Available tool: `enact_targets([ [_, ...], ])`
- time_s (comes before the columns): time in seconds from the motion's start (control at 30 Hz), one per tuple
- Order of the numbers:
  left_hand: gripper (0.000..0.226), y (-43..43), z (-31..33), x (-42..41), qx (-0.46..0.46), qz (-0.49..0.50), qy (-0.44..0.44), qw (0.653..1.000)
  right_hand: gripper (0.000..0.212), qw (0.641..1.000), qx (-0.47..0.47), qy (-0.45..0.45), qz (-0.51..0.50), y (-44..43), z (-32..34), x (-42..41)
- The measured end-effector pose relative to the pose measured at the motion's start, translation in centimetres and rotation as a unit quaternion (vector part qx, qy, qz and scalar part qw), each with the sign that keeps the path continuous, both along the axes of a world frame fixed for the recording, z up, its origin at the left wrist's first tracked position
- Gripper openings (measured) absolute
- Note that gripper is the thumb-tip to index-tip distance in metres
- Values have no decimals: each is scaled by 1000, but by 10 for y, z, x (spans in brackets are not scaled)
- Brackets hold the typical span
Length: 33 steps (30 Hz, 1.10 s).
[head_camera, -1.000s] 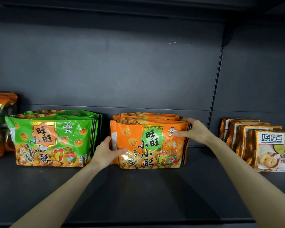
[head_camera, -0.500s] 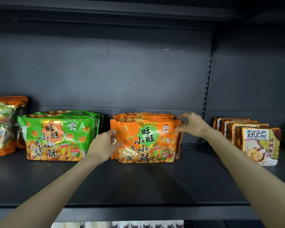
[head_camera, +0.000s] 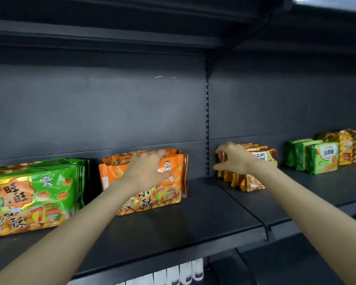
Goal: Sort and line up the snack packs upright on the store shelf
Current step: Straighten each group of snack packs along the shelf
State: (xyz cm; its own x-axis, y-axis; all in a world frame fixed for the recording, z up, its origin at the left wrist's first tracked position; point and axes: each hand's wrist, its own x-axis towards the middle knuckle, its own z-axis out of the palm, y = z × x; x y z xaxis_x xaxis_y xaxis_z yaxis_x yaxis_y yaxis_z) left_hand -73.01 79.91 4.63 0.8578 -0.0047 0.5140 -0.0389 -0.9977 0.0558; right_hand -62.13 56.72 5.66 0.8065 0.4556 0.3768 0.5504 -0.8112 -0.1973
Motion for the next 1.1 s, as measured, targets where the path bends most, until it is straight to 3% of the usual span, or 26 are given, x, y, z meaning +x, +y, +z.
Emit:
enact_targets([
  [0.37,63,-120,-5,32,27,-45,36,998,60,998,-5,-9,-56,-123,3,12],
  [0.7,72,-231,-29,94,-62,-2,53,997,60,1000,-22,-9,-4,-228,4,83],
  [1.1,88,-260,-45,160,-152,45,96,983,73,996,19,62,63,-245,-18,166],
])
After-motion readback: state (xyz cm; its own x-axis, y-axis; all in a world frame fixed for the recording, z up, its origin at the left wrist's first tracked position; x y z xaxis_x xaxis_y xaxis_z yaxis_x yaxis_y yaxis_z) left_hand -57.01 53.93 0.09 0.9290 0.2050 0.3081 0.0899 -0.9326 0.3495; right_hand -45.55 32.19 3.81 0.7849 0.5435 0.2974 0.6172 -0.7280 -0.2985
